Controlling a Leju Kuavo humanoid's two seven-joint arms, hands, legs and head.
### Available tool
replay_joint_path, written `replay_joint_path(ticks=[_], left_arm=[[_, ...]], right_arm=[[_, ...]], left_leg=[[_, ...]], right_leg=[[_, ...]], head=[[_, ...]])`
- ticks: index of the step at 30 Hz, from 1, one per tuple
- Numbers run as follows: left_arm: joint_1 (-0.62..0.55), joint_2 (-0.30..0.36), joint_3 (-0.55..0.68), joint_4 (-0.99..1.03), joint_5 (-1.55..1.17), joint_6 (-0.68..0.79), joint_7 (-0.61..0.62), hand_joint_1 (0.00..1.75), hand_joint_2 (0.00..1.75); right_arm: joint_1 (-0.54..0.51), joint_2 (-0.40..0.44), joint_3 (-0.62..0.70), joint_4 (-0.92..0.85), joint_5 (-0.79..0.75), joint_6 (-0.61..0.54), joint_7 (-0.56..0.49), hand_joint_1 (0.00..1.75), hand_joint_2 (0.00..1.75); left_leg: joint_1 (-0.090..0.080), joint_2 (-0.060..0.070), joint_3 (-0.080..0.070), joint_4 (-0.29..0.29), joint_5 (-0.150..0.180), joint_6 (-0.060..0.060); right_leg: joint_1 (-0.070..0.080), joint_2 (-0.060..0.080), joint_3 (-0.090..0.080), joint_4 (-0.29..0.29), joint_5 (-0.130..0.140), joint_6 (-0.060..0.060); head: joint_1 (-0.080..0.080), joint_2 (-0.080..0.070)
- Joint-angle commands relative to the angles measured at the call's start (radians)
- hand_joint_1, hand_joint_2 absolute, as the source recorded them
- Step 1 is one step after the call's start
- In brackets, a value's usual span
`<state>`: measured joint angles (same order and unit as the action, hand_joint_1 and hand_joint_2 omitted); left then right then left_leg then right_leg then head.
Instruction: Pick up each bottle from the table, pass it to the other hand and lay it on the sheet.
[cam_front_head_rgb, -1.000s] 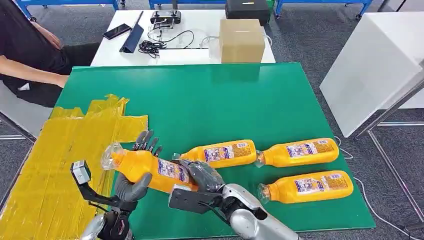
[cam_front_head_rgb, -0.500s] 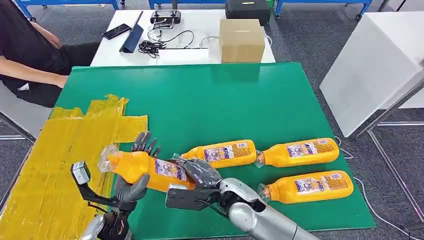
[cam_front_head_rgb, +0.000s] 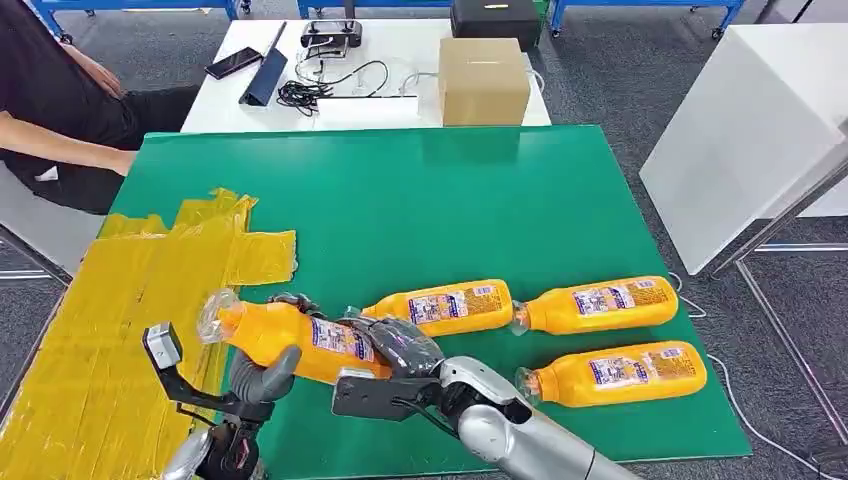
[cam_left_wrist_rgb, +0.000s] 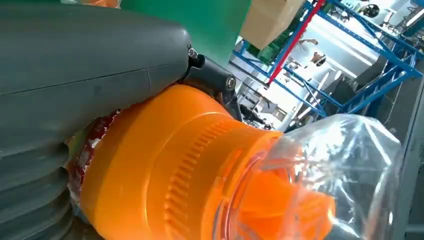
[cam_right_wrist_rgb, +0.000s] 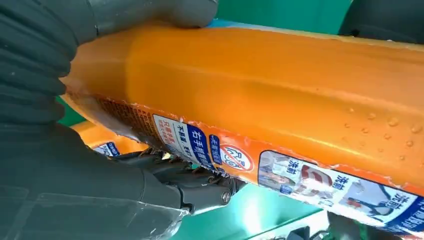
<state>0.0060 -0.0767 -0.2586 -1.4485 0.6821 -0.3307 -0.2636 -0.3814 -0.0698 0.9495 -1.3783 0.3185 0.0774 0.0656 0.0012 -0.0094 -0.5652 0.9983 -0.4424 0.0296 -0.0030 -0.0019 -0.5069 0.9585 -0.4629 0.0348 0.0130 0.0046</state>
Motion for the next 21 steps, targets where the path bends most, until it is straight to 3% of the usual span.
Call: replay_joint_path(ticks=[1,2,3,7,8,9,10,11,12,14,21], left_arm=[[-0.04,-0.017,0.027,0.045,0.007,-0.002,-0.001,1.75,1.75],[-0.036,-0.019,0.033,0.036,-0.002,0.014,-0.012,1.75,1.75],[-0.034,-0.017,0.036,0.024,-0.031,0.043,-0.026,1.75,1.75],[-0.035,-0.014,0.037,0.018,-0.031,0.043,-0.026,1.75,1.75],[-0.034,-0.015,0.039,0.016,-0.043,0.057,-0.028,1.75,1.75],[-0.035,-0.008,0.039,0.0,-0.139,0.139,-0.069,1.75,1.75],[-0.038,-0.001,0.04,-0.013,-0.187,0.18,-0.086,1.75,1.75],[-0.04,0.003,0.045,-0.019,-0.187,0.181,-0.084,1.75,1.75],[-0.047,0.034,0.048,-0.048,-0.322,0.276,-0.127,1.75,1.75],[-0.056,0.064,0.074,-0.09,-0.434,0.364,-0.148,1.75,1.75],[-0.055,0.06,0.081,-0.096,-0.432,0.361,-0.134,1.75,1.75]], right_arm=[[0.045,-0.015,-0.006,0.006,0.018,-0.064,-0.013,1.75,1.75],[0.066,-0.01,-0.031,-0.006,0.034,-0.112,-0.027,1.45,1.75],[0.085,-0.006,-0.057,-0.016,0.045,-0.149,-0.036,1.01,1.75],[0.089,-0.01,-0.064,-0.021,0.045,-0.15,-0.035,1.01,1.75],[0.095,-0.008,-0.072,-0.027,0.056,-0.164,-0.036,0.02,1.75],[0.125,-0.003,-0.115,-0.045,0.071,-0.216,-0.043,0.0,1.75],[0.146,-0.012,-0.141,-0.064,0.078,-0.238,-0.047,0.0,0.0],[0.158,-0.02,-0.154,-0.078,0.083,-0.237,-0.052,0.0,0.0],[0.223,-0.019,-0.23,-0.134,0.075,-0.327,-0.091,0.0,0.0],[0.292,-0.042,-0.293,-0.211,0.072,-0.362,-0.117,0.0,0.0],[0.301,-0.036,-0.301,-0.219,0.074,-0.352,-0.123,0.0,0.0]], left_leg=[[0.001,-0.001,0.001,-0.001,0.0,-0.001],[0.001,-0.002,0.001,-0.001,0.0,-0.001],[0.001,-0.002,0.001,-0.001,0.0,-0.001],[0.001,-0.001,0.001,0.0,0.0,-0.001],[0.0,-0.001,0.0,0.0,0.0,-0.001],[0.001,0.0,0.0,0.0,0.0,-0.001],[0.001,0.0,0.001,0.0,0.0,-0.001],[0.001,-0.001,0.0,0.0,0.0,-0.001],[0.001,-0.002,-0.001,0.0,0.0,-0.001],[0.001,-0.005,-0.001,0.0,0.0,-0.001],[0.001,0.0,-0.001,0.0,0.0,-0.001]], right_leg=[[0.001,-0.002,0.002,-0.001,0.0,0.0],[0.001,-0.002,0.003,-0.002,0.0,0.0],[0.001,-0.002,0.002,-0.001,0.0,0.0],[0.001,-0.002,0.002,-0.001,0.0,0.0],[0.0,-0.001,0.001,0.0,0.0,0.0],[0.001,0.0,0.001,-0.001,0.0,0.0],[0.001,0.0,0.002,-0.001,0.0,0.0],[0.001,-0.002,0.001,-0.001,0.0,-0.001],[0.001,-0.002,0.001,0.0,0.0,0.0],[0.001,-0.005,0.001,0.0,-0.001,-0.001],[0.001,0.0,0.0,0.0,0.0,0.0]], head=[[0.0,0.0],[0.0,0.0],[0.0,0.0],[0.001,0.0],[0.0,0.0],[0.001,0.0],[0.0,0.0],[0.0,0.0],[0.0,0.0],[0.001,0.0],[0.0,0.0]])
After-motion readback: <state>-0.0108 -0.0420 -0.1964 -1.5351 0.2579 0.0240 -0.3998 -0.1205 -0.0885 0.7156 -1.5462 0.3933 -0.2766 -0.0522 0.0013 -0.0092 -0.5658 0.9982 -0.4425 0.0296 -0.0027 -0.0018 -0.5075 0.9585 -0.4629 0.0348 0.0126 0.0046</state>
